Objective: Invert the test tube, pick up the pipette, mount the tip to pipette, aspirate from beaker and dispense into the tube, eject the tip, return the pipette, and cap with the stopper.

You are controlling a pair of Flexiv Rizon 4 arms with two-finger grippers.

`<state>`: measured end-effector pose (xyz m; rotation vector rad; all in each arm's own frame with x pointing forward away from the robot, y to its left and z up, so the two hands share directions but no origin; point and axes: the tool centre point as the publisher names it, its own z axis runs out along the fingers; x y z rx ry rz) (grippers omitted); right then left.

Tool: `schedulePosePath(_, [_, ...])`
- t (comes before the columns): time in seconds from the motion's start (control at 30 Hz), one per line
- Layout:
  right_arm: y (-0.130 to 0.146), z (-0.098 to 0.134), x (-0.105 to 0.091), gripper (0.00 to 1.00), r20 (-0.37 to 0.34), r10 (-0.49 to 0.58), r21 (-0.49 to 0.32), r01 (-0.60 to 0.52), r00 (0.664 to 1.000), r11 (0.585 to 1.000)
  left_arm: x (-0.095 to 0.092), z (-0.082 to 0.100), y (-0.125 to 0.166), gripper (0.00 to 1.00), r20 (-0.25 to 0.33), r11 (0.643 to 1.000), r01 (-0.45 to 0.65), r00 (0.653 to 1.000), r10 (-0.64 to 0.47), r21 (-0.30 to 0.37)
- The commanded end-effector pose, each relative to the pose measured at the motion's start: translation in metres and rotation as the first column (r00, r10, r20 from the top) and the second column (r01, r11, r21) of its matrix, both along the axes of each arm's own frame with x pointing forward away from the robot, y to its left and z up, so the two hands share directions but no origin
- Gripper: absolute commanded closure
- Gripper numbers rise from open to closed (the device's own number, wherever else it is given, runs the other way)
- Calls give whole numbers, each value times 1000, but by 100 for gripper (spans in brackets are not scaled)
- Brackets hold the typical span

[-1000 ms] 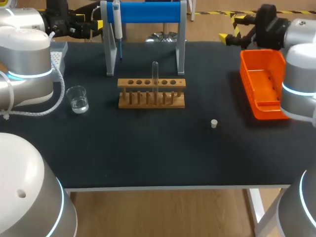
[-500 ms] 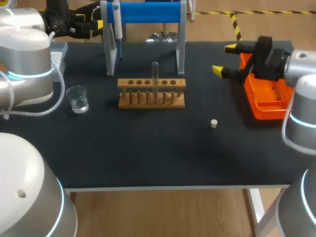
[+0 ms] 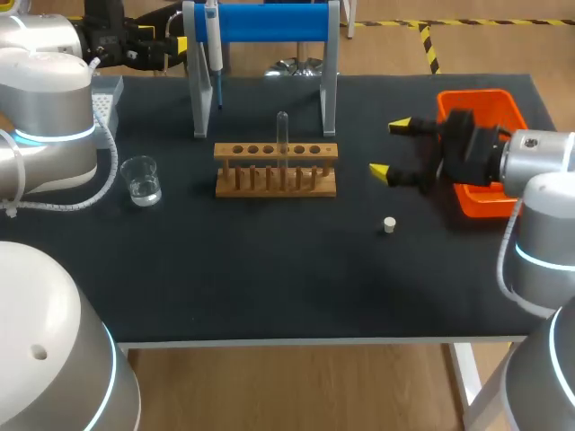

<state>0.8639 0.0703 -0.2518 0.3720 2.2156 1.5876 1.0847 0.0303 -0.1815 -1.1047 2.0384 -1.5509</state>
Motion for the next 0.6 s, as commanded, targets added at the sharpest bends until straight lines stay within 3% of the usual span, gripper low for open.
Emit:
schedulePosePath(0.03, [0, 2, -2, 0, -1, -3, -3, 3, 1000, 1000, 0, -1, 0, 0, 2, 1000, -1, 1000, 1, -1])
schedulePosePath(0.37, [0, 2, -2, 0, -1, -3, -3, 3, 1000, 1000, 0, -1, 0, 0, 2, 1000, -1, 1000, 1, -1])
schedulePosePath(0.6, [0, 2, -2, 0, -1, -3, -3, 3, 1000, 1000, -60, 4, -30, 0, 130, 1000, 10, 991, -10, 0])
